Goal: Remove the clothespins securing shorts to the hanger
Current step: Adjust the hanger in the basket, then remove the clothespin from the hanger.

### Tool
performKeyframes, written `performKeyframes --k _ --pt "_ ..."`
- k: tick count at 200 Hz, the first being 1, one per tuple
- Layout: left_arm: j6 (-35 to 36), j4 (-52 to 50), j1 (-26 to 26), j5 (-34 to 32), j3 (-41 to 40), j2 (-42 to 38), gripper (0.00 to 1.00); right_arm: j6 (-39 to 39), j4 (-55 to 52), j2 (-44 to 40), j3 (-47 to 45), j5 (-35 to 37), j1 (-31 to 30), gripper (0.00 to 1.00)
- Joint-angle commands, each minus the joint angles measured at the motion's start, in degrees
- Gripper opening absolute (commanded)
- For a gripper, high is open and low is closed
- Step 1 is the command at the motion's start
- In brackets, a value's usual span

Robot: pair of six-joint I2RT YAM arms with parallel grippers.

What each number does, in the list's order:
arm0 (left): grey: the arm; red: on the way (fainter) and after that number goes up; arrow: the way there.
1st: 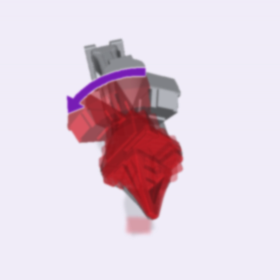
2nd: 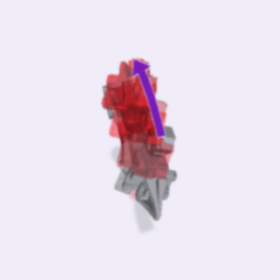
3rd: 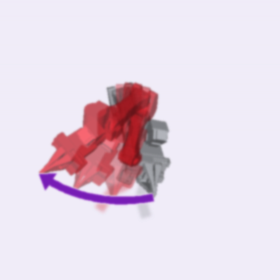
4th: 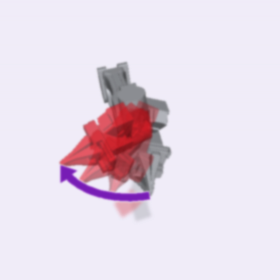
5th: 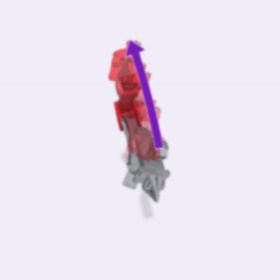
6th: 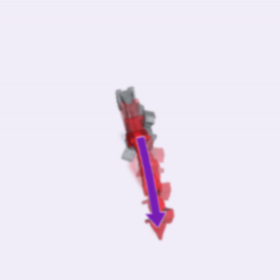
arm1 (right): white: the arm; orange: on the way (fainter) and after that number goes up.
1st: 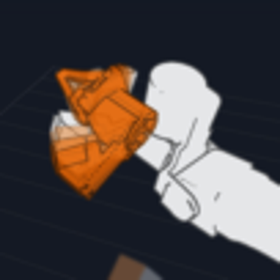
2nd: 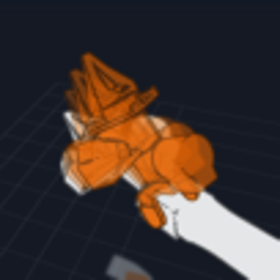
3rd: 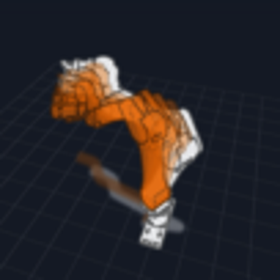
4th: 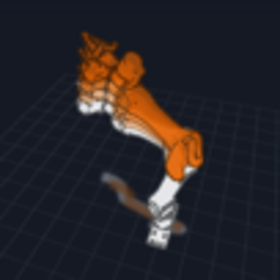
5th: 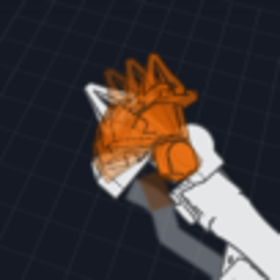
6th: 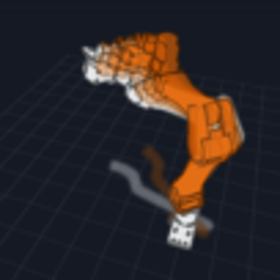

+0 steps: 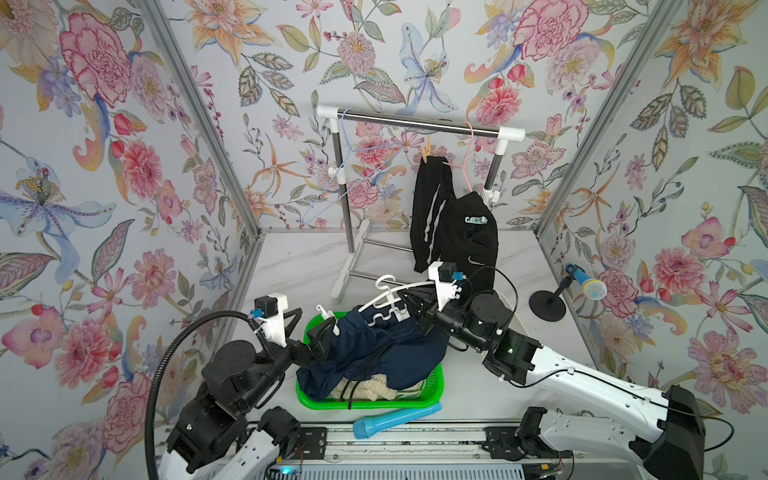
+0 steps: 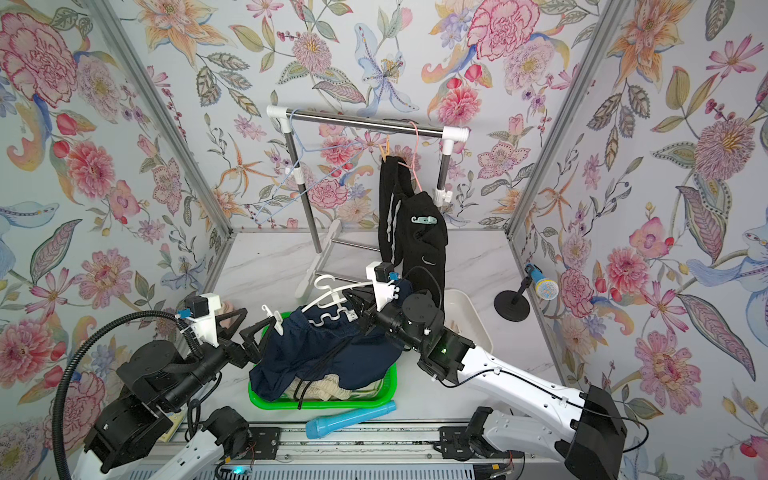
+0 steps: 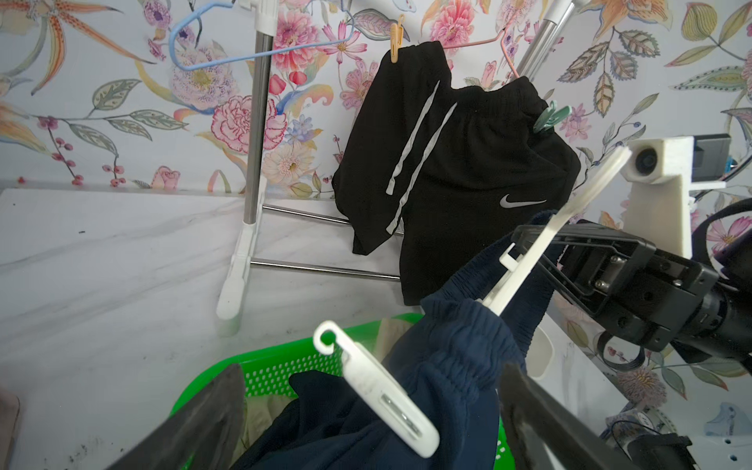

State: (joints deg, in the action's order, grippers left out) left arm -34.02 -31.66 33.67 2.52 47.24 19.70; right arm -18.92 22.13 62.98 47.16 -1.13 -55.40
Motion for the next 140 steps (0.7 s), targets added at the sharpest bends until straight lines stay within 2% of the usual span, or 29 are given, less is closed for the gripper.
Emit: performKeyframes --k 1,45,89,110,140 --pt "-7.8 3.5 0.4 -0.8 -3.3 -3.6 0.98 -0.5 3.4 -1.6 -0.2 -1.1 0.3 0.00" --pt "-13.9 18.5 0.3 8.9 -10.1 -3.3 0.97 -0.9 3.4 -1.4 0.0 -2.7 0.2 0.00" --pt "-12.8 20.5 -1.4 13.5 -11.0 1.9 0.98 -1.9 3.9 -1.7 0.0 -3.0 0.3 0.00" --pt "-15.1 26.8 -7.9 24.1 -12.6 4.4 0.95 -1.9 4.0 -1.6 0.0 -3.1 0.3 0.00" --pt "-27.8 44.3 -21.2 43.1 -18.5 6.0 0.81 -2.0 4.0 -1.0 0.0 -2.7 0.4 0.00"
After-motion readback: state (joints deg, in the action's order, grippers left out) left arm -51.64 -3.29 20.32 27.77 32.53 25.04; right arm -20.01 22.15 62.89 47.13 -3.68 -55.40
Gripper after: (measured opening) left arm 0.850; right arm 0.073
